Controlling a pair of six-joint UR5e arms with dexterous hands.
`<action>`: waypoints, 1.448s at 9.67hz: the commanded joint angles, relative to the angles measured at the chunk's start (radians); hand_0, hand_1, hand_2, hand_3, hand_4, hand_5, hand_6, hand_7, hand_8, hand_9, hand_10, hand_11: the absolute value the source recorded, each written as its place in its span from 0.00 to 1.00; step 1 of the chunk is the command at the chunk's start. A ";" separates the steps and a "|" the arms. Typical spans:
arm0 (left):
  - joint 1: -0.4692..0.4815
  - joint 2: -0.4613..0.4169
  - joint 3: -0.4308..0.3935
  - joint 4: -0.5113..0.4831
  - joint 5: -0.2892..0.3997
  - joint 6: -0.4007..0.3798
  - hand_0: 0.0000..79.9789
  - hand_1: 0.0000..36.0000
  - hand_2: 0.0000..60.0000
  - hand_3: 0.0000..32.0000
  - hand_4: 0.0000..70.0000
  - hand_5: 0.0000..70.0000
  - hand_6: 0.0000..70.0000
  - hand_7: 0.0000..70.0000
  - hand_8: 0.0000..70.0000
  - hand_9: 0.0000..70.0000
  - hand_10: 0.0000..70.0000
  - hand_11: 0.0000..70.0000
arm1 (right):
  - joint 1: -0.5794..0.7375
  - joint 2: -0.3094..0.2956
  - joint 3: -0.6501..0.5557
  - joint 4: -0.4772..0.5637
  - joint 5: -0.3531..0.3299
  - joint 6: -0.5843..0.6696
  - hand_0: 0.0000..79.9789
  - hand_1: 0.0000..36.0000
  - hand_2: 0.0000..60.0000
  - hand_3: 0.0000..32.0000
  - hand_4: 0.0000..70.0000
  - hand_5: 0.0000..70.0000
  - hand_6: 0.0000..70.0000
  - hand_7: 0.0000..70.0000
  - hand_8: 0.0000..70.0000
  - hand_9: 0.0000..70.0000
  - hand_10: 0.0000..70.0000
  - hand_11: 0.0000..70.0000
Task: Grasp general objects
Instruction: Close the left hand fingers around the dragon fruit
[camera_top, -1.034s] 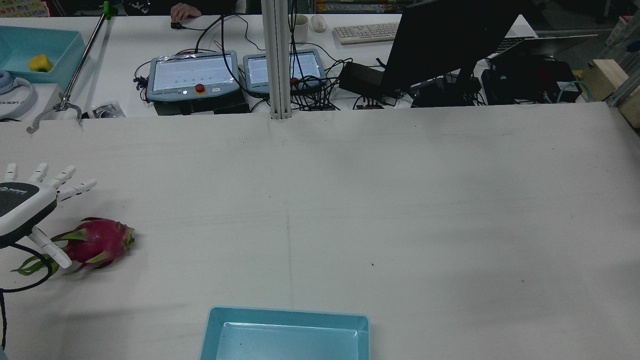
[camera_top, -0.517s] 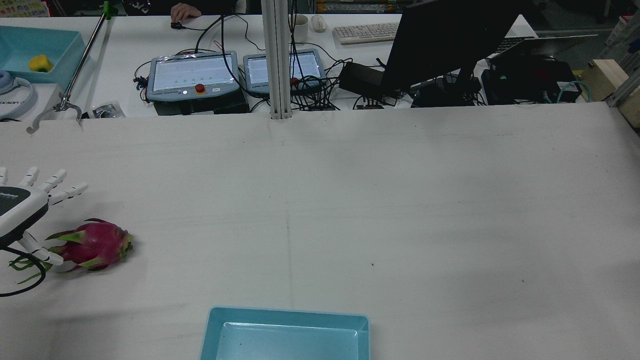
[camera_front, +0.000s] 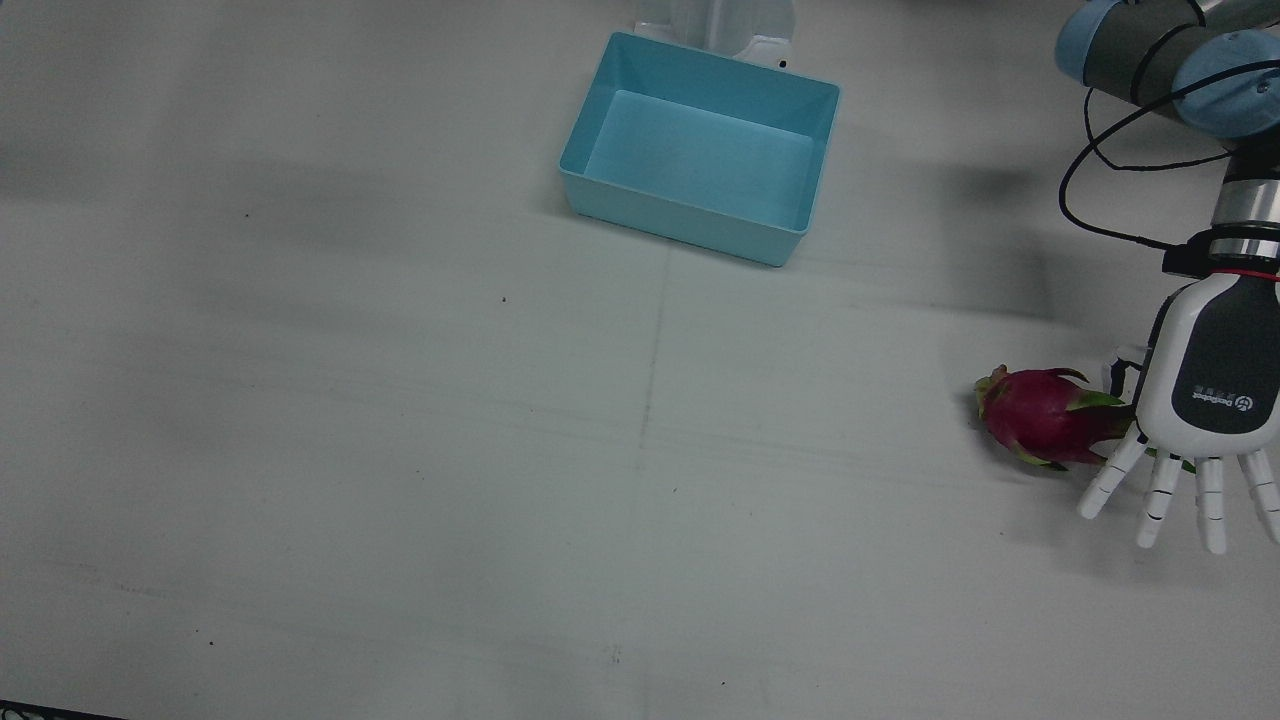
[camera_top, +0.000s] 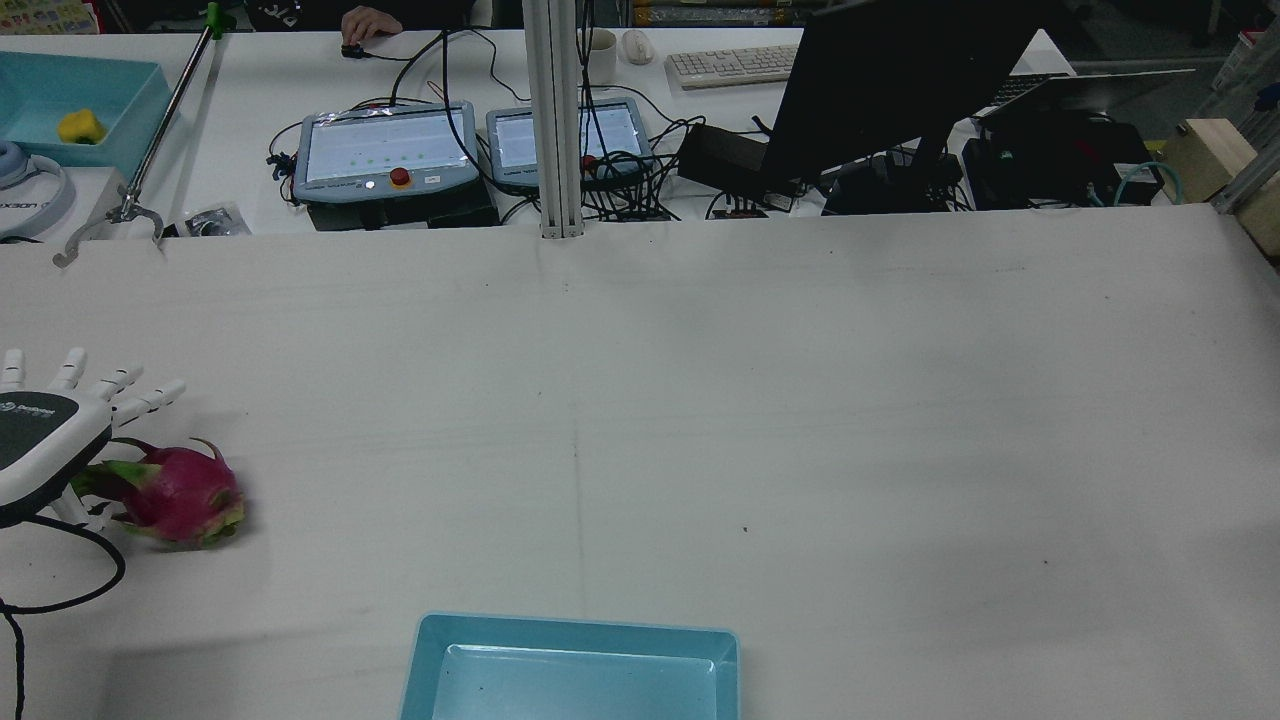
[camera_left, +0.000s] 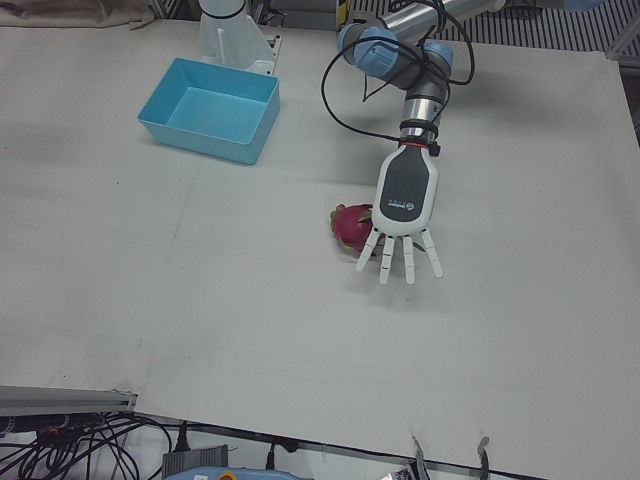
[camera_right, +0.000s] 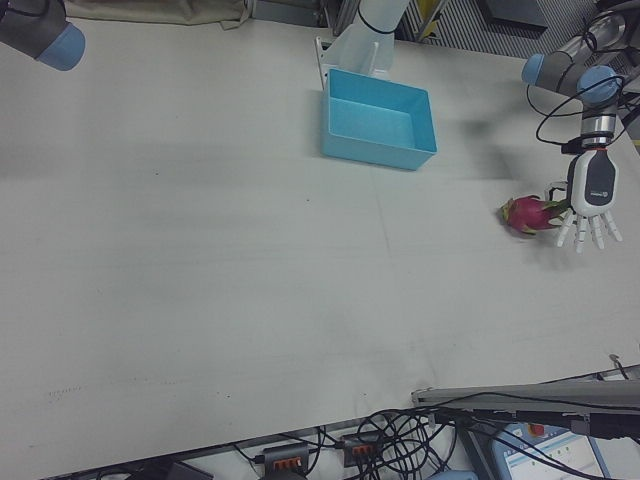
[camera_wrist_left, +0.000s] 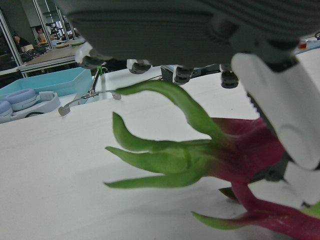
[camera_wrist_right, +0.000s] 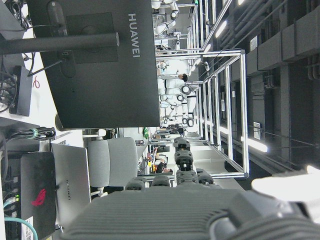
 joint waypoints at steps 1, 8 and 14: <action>0.103 0.000 0.019 0.018 -0.071 -0.005 0.75 1.00 0.51 1.00 0.00 0.00 0.00 0.09 0.00 0.00 0.00 0.04 | 0.000 0.000 0.000 0.000 0.000 0.000 0.00 0.00 0.00 0.00 0.00 0.00 0.00 0.00 0.00 0.00 0.00 0.00; 0.110 -0.001 0.007 0.028 -0.103 -0.006 0.64 0.65 0.18 1.00 0.00 0.74 0.00 0.00 0.00 0.00 0.00 0.00 | 0.000 0.000 0.000 -0.001 0.000 0.000 0.00 0.00 0.00 0.00 0.00 0.00 0.00 0.00 0.00 0.00 0.00 0.00; 0.110 -0.003 0.009 -0.010 -0.106 -0.006 0.62 0.44 0.02 0.00 0.16 1.00 0.00 0.05 0.00 0.00 0.00 0.00 | 0.000 0.000 0.000 0.000 0.000 0.000 0.00 0.00 0.00 0.00 0.00 0.00 0.00 0.00 0.00 0.00 0.00 0.00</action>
